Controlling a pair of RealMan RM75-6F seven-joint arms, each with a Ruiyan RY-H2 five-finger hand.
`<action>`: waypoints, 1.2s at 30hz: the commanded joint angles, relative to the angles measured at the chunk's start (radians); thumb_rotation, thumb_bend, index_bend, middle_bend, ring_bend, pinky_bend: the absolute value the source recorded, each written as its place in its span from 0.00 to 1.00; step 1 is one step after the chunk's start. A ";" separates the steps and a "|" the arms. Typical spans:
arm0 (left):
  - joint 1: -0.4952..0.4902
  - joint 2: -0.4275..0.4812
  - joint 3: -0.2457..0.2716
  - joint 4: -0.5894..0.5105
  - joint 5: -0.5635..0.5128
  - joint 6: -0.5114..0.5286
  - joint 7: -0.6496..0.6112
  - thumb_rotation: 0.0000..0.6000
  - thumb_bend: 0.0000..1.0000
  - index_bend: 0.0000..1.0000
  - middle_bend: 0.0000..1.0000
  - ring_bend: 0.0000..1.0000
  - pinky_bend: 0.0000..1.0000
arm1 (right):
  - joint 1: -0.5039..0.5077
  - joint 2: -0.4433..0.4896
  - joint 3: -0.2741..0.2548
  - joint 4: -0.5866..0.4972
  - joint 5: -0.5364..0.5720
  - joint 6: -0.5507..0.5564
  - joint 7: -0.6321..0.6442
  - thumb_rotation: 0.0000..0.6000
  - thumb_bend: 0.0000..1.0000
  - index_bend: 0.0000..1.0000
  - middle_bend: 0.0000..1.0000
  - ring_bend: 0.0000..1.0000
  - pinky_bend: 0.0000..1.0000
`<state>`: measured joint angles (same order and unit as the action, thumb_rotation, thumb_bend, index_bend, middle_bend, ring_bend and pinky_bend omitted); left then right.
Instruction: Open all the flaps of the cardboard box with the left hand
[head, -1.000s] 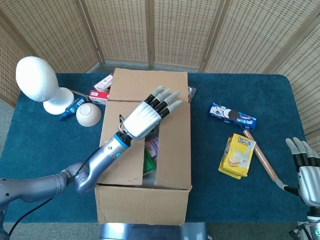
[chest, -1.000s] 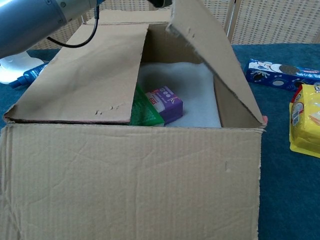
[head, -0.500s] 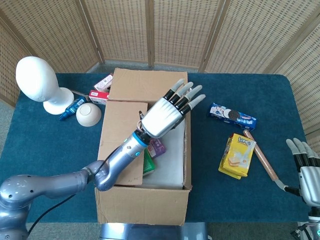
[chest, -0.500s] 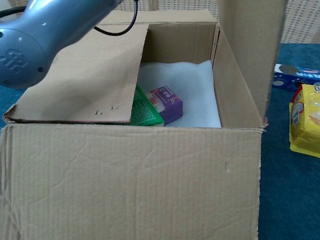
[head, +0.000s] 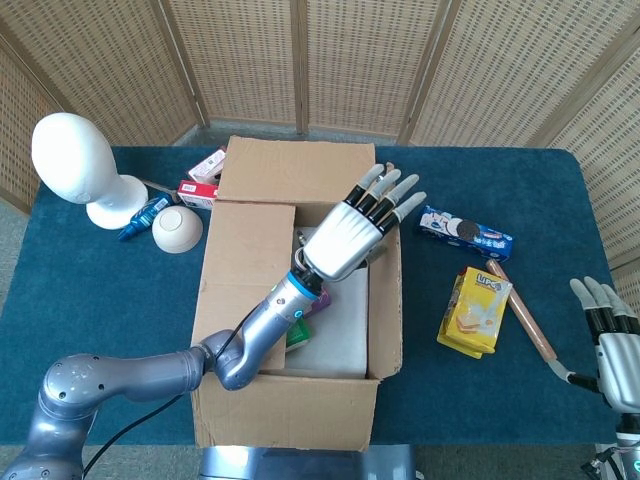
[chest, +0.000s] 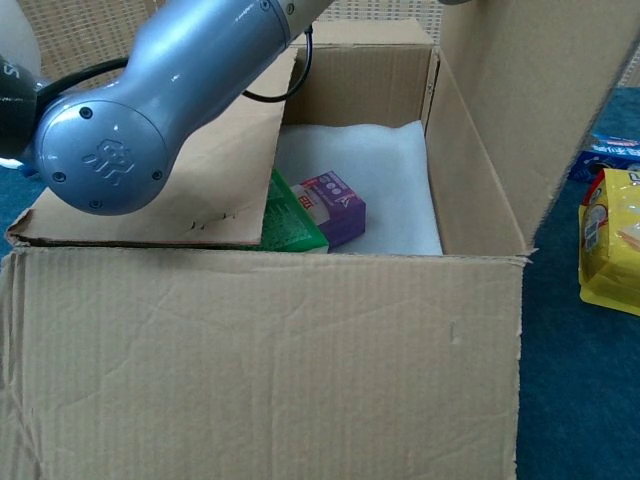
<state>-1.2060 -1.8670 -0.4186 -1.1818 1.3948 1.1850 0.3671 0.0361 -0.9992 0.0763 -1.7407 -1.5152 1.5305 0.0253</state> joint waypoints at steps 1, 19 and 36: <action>0.002 0.000 -0.003 -0.005 -0.021 -0.011 0.009 1.00 0.16 0.00 0.00 0.00 0.05 | 0.000 0.000 -0.001 0.000 -0.001 -0.001 0.001 1.00 0.00 0.00 0.00 0.00 0.14; -0.089 -0.050 -0.086 0.018 -0.031 0.024 0.004 1.00 0.16 0.00 0.00 0.00 0.06 | 0.003 -0.002 0.002 0.000 0.008 -0.005 -0.003 1.00 0.00 0.00 0.00 0.00 0.14; -0.080 -0.060 -0.042 0.023 -0.059 0.004 0.009 1.00 0.16 0.00 0.00 0.00 0.12 | 0.001 0.001 0.002 0.000 0.007 -0.001 0.005 1.00 0.00 0.00 0.00 0.00 0.14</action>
<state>-1.2864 -1.9276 -0.4611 -1.1589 1.3362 1.1893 0.3763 0.0369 -0.9981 0.0782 -1.7409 -1.5087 1.5293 0.0298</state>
